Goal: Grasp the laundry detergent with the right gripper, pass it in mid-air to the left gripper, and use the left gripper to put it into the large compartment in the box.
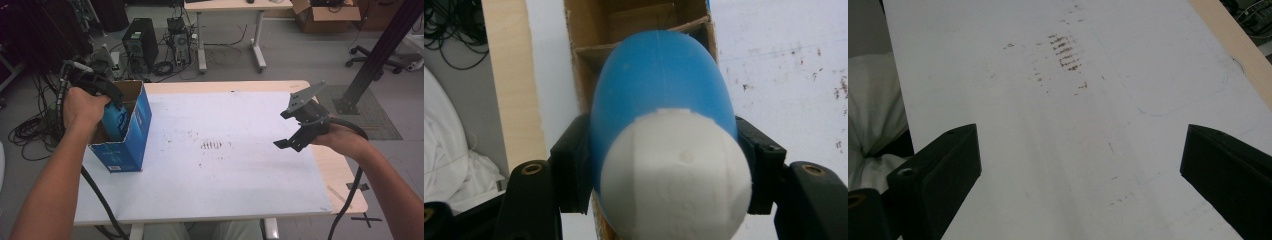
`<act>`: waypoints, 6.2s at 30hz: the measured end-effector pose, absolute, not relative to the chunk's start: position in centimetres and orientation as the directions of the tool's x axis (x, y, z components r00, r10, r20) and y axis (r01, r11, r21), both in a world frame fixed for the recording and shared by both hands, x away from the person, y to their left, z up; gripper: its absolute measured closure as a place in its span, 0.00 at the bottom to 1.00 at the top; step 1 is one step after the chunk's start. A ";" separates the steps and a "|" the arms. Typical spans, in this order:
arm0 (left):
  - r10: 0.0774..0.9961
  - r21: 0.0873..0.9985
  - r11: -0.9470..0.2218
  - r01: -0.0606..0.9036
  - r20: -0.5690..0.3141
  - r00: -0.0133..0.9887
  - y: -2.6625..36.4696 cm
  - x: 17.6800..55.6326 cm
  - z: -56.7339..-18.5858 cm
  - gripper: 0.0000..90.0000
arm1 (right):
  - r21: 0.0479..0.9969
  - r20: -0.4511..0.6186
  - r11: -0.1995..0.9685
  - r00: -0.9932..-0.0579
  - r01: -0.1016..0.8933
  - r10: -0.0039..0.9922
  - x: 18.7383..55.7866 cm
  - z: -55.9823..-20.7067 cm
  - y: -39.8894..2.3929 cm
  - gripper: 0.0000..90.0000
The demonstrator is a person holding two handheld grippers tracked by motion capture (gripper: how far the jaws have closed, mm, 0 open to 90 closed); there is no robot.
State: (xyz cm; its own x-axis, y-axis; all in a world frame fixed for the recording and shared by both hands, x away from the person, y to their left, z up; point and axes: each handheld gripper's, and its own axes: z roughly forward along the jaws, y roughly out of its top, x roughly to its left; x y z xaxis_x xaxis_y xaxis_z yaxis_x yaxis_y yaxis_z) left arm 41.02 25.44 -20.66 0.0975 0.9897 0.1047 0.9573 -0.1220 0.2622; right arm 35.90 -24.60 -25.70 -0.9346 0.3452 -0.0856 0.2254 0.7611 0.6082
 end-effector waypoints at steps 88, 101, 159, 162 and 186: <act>0.973 0.259 -0.227 0.939 0.011 0.232 24.4 40.1 -18.9 0.13 | 0.607 -0.071 0.758 -0.934 0.237 0.349 35.3 -26.3 -24.6 0.04; 0.943 0.278 -0.324 0.905 0.013 0.333 22.0 38.7 -16.8 0.09 | 0.607 -0.074 0.757 -0.931 0.241 0.356 34.9 -25.9 -24.8 0.04; 0.615 0.228 -0.777 0.587 0.077 0.784 10.0 41.0 -17.8 0.09 | 0.572 -0.058 0.770 -0.922 0.283 0.382 35.3 -25.1 -24.0 0.04; 0.590 0.220 -0.797 0.562 0.085 0.803 9.6 41.2 -18.1 0.09 | 0.572 -0.057 0.768 -0.921 0.287 0.386 35.4 -25.0 -23.9 0.04; 0.429 0.205 -0.893 0.401 0.120 0.895 7.1 42.4 -19.5 0.09 | 0.556 -0.055 0.775 -0.917 0.301 0.396 35.8 -24.6 -24.3 0.04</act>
